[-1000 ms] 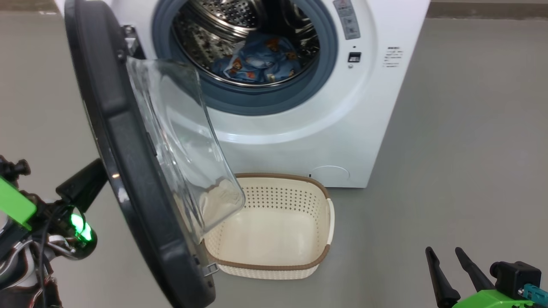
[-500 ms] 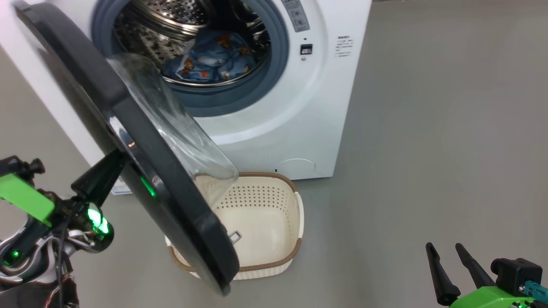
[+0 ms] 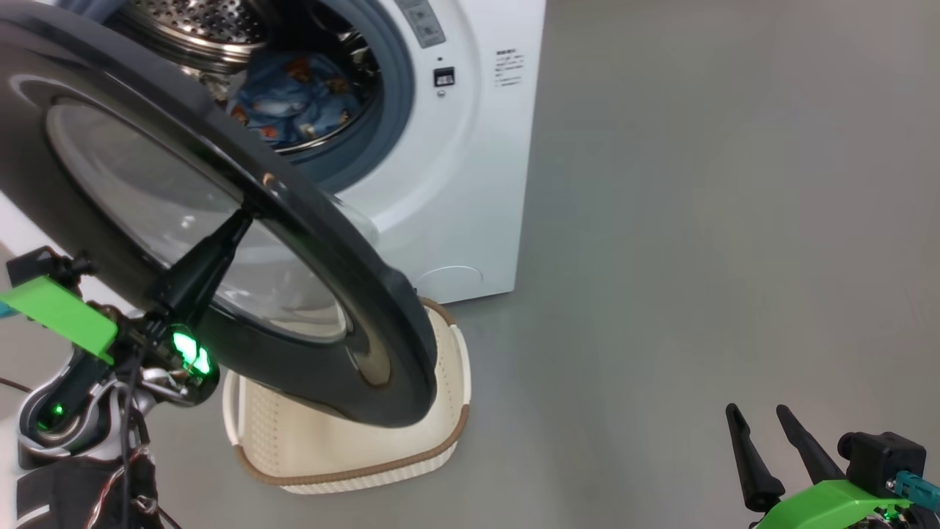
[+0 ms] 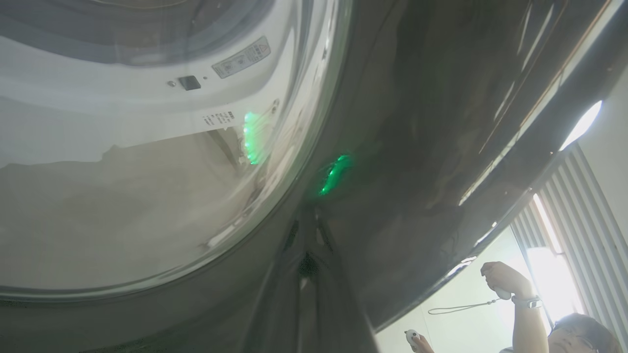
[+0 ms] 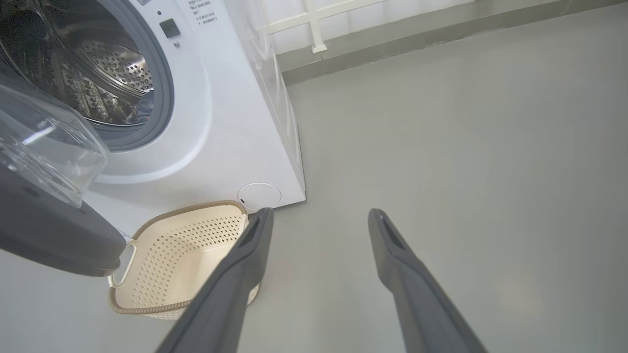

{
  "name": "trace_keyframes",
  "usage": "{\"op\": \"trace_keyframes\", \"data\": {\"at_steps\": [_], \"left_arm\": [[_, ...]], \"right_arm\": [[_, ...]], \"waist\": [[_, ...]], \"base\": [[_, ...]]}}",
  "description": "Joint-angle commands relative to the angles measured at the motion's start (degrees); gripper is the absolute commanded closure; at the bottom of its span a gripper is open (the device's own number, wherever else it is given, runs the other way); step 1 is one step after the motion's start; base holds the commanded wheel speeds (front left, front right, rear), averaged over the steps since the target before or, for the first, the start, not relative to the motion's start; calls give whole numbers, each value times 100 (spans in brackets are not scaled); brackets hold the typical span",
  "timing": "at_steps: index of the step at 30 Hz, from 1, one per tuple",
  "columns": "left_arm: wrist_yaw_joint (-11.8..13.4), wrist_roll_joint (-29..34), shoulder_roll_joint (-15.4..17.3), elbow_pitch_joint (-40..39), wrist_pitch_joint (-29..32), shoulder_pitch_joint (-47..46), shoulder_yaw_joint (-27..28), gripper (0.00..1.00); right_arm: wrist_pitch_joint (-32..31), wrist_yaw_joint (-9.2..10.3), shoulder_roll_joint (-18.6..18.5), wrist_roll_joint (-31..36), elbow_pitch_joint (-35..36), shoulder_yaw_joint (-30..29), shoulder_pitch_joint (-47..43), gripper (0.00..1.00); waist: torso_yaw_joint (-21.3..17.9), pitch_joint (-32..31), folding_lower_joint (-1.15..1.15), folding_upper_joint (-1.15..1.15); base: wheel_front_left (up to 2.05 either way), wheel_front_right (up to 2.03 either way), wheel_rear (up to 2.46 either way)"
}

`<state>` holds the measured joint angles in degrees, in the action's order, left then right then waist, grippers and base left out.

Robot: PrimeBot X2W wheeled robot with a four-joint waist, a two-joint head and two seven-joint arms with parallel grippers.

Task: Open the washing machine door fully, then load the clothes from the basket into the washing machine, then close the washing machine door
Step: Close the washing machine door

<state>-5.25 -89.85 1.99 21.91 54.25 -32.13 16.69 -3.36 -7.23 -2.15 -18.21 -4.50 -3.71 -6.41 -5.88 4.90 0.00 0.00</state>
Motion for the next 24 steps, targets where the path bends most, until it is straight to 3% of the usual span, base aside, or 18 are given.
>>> {"op": "trace_keyframes", "data": {"at_steps": [1,24], "left_arm": [[-93,9,89,-99,-36,-270,63,100],[-223,421,90,194,-1250,-712,-177,100]], "right_arm": [[87,-25,-73,-77,113,153,226,0],[141,-25,-73,-94,-26,294,420,0]], "waist": [[-152,23,0,0],[-695,105,0,0]], "base": [[0,0,0],[0,0,0]]}}
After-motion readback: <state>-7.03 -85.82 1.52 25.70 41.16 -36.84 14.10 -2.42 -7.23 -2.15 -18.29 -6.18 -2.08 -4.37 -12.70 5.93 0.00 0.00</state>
